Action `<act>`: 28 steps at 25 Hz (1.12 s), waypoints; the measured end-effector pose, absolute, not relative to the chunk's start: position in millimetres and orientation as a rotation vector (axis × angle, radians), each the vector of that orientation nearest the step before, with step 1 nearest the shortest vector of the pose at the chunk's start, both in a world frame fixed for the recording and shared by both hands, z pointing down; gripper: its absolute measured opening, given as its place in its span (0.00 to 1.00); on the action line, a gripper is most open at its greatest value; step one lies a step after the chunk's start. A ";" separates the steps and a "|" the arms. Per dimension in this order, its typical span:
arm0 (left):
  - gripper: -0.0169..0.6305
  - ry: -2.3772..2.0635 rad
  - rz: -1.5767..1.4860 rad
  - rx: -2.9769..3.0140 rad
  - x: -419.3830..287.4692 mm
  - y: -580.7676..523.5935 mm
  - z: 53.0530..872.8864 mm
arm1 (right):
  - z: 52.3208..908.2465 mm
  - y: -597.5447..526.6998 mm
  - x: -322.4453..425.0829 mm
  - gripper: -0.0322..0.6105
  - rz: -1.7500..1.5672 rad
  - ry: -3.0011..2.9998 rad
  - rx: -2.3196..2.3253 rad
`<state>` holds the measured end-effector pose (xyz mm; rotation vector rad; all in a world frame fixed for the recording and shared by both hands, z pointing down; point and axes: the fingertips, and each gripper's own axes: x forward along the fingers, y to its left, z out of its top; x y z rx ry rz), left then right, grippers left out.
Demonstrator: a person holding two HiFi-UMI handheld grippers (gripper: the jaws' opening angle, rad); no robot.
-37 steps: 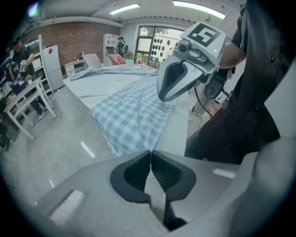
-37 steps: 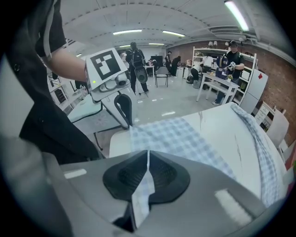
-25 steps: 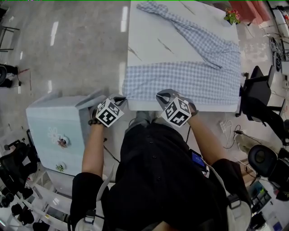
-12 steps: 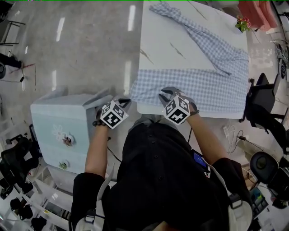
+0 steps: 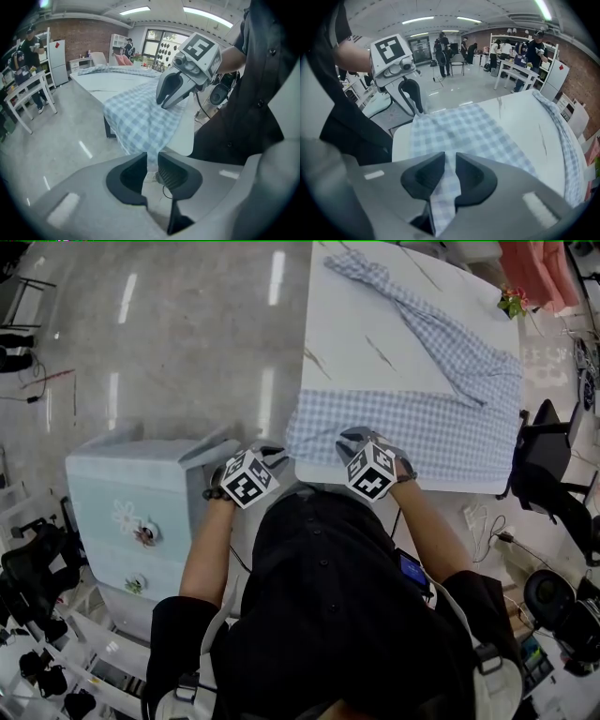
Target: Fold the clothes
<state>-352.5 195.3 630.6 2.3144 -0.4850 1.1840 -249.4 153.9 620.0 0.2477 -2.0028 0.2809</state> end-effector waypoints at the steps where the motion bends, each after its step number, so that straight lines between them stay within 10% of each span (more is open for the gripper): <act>1: 0.16 -0.483 1.184 2.318 -352.6 193.4 628.6 | 619.4 154.4 -249.7 0.17 0.282 -1.999 0.243; 12: 0.33 -0.454 1.146 2.342 -366.5 177.2 597.5 | 588.9 140.4 -265.6 0.20 0.313 -2.072 0.266; 28: 0.30 -0.647 1.119 2.456 -307.7 43.4 563.1 | 550.7 17.3 -168.3 0.20 0.283 -2.093 0.543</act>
